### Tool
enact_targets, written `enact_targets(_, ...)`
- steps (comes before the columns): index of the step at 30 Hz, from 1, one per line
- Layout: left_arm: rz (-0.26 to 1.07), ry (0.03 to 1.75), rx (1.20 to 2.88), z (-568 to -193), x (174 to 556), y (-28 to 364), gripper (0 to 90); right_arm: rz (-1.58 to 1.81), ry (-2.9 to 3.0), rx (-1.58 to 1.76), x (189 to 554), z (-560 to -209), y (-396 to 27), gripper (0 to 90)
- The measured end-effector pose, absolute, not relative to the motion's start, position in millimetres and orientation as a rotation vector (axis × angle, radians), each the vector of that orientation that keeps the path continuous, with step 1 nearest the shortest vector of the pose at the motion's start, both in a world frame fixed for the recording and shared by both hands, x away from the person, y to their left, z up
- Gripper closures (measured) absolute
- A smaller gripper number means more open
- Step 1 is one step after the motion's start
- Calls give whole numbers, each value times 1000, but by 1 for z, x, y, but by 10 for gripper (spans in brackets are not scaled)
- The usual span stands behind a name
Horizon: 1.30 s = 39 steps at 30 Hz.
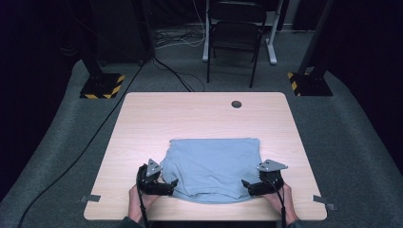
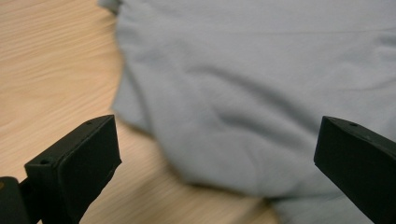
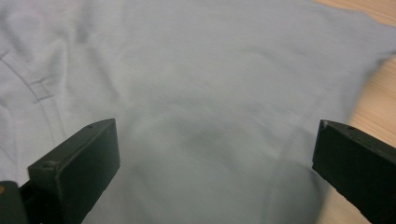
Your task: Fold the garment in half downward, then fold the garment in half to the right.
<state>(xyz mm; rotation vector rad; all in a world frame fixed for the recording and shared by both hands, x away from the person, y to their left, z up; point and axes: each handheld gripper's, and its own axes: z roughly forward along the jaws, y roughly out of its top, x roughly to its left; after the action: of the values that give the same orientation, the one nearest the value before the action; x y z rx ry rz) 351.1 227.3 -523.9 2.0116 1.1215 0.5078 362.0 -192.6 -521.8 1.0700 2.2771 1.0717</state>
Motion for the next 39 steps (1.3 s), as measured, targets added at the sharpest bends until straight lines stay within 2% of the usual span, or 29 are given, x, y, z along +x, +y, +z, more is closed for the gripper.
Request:
enact_targets(8,543,1239,1970,-530,346,258,0,1027,2193,1190,350,-524,-228,3)
enact_targets(19,525,1317,1936,-535,343,278,0,976,2133,1281,337,-528,-258,2)
enact_targets(39,551,1329,1924,-536,347,276,0,1021,2146,1285,338,-529,-255,1)
